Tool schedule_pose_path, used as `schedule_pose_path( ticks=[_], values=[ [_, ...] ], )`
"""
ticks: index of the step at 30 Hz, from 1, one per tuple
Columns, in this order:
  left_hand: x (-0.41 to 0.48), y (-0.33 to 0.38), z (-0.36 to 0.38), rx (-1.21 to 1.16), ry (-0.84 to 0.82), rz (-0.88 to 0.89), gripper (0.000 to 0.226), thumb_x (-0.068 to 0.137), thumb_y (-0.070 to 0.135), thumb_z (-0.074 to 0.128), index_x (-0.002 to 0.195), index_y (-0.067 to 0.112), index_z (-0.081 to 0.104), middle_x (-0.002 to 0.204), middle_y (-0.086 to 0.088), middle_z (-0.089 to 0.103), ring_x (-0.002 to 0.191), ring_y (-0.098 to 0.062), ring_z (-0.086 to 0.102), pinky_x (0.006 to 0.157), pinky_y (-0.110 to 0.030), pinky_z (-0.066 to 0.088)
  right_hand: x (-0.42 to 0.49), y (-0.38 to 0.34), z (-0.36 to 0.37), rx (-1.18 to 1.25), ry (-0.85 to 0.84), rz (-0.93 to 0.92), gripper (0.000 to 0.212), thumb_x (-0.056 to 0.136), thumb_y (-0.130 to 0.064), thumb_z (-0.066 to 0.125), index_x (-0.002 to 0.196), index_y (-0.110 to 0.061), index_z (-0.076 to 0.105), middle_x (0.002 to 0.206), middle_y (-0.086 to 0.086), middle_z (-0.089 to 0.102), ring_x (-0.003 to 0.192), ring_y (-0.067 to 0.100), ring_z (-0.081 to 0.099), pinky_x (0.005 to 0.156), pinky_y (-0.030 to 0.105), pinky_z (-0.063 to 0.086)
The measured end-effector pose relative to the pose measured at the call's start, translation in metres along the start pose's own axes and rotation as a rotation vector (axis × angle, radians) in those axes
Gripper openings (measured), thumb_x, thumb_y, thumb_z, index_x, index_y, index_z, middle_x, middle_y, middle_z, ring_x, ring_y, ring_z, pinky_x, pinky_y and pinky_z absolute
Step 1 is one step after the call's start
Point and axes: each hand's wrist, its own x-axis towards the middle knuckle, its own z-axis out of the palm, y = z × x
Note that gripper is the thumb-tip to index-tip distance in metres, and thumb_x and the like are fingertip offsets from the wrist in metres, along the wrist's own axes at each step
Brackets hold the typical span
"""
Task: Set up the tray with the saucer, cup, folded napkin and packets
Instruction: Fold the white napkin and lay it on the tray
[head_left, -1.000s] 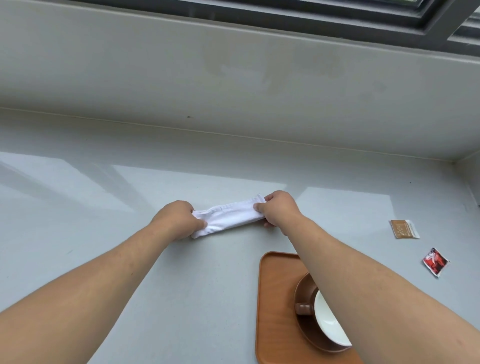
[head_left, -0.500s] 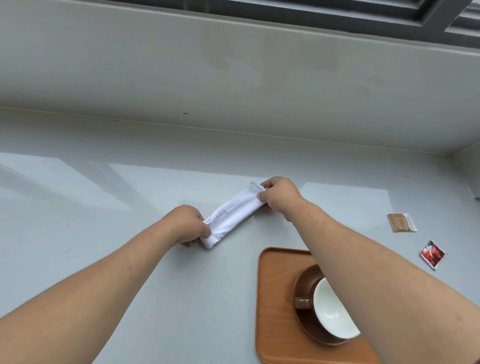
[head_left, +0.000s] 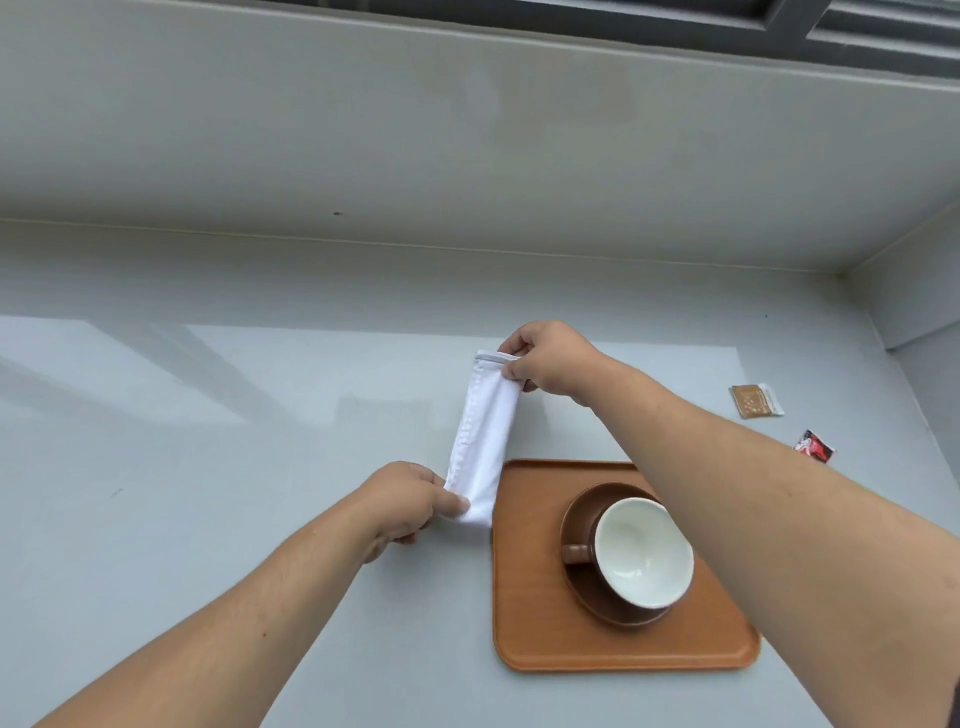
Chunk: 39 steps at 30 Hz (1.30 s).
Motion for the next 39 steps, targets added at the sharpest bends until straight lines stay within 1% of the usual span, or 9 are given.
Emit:
schedule_pose_path(
  ticks=[4,7,10,15,18,20,31,36,39],
  values=[
    [-0.01,-0.014,0.029,-0.011,-0.038,-0.015,0.018,0.073,0.025,0.087,0.074,0.02,0.07,0.056,0.006,0.052,0.056,-0.016,0.038,0.051,-0.026,0.031,-0.02,0.005,-0.003,-0.143,-0.061,-0.02,0.017,0.086,-0.004,0.073,0.091,-0.021,0.071,0.088,0.0,0.07,0.069,0.015,0.065,0.059,0.025,0.057],
    [-0.017,-0.025,0.045,0.002,-0.031,-0.038,0.021,0.07,0.028,0.088,0.075,0.019,0.069,0.05,0.009,0.053,0.054,-0.017,0.037,0.05,-0.025,0.031,-0.034,0.012,-0.001,-0.232,-0.072,-0.039,0.017,0.084,-0.006,0.073,0.097,-0.017,0.074,0.089,0.0,0.072,0.073,0.017,0.066,0.065,0.029,0.056],
    [-0.022,-0.037,0.058,0.002,-0.021,-0.066,0.03,0.066,0.033,0.089,0.079,0.017,0.067,0.057,0.005,0.05,0.054,-0.017,0.037,0.05,-0.025,0.03,-0.046,0.018,0.001,-0.315,-0.083,-0.06,0.018,0.082,-0.009,0.075,0.096,-0.02,0.073,0.088,-0.006,0.068,0.081,0.016,0.064,0.069,0.027,0.053],
    [-0.03,-0.051,0.083,0.125,0.031,-0.065,0.049,0.065,0.034,0.09,0.051,0.021,0.045,0.052,0.009,0.04,0.054,-0.017,0.034,0.053,-0.029,0.026,-0.063,0.029,0.005,-0.434,-0.143,-0.082,0.019,0.082,-0.01,0.077,0.096,-0.021,0.071,0.097,-0.003,0.069,0.09,0.019,0.065,0.075,0.029,0.053],
    [-0.035,-0.057,0.095,0.239,0.074,-0.058,0.054,0.067,0.038,0.088,0.046,0.02,0.042,0.045,0.01,0.036,0.052,-0.017,0.035,0.054,-0.029,0.026,-0.072,0.037,0.007,-0.498,-0.152,-0.107,0.017,0.082,-0.011,0.076,0.096,-0.021,0.073,0.101,-0.002,0.07,0.093,0.02,0.065,0.078,0.032,0.054],
    [-0.039,-0.058,0.101,0.315,0.095,-0.047,0.053,0.07,0.041,0.086,0.047,0.02,0.043,0.045,0.009,0.037,0.05,-0.017,0.038,0.053,-0.029,0.028,-0.076,0.041,0.009,-0.53,-0.156,-0.113,0.018,0.083,-0.011,0.076,0.099,-0.018,0.074,0.101,-0.001,0.07,0.092,0.02,0.064,0.074,0.029,0.052],
    [-0.048,-0.048,0.122,0.567,0.157,-0.067,0.036,0.078,0.048,0.075,0.081,0.013,0.07,0.083,-0.004,0.074,0.069,-0.021,0.064,0.06,-0.03,0.045,-0.079,0.05,0.026,-0.663,-0.12,-0.199,0.02,0.087,-0.01,0.064,0.104,-0.015,0.074,0.104,0.001,0.069,0.096,0.022,0.062,0.075,0.03,0.049],
    [-0.05,-0.048,0.124,0.704,0.221,-0.044,0.038,0.078,0.052,0.072,0.069,0.02,0.055,0.069,0.004,0.058,0.06,-0.014,0.054,0.051,-0.028,0.036,-0.077,0.053,0.03,-0.655,-0.108,-0.217,0.019,0.087,-0.008,0.061,0.101,-0.016,0.072,0.093,-0.005,0.062,0.09,0.019,0.059,0.07,0.028,0.043],
    [-0.05,-0.049,0.125,0.763,0.233,-0.017,0.039,0.078,0.054,0.07,0.069,0.022,0.052,0.07,0.005,0.057,0.061,-0.012,0.053,0.05,-0.027,0.034,-0.075,0.058,0.032,-0.662,-0.093,-0.232,0.02,0.086,-0.008,0.061,0.099,-0.017,0.072,0.09,-0.006,0.058,0.087,0.018,0.055,0.068,0.027,0.041]
  ],
)
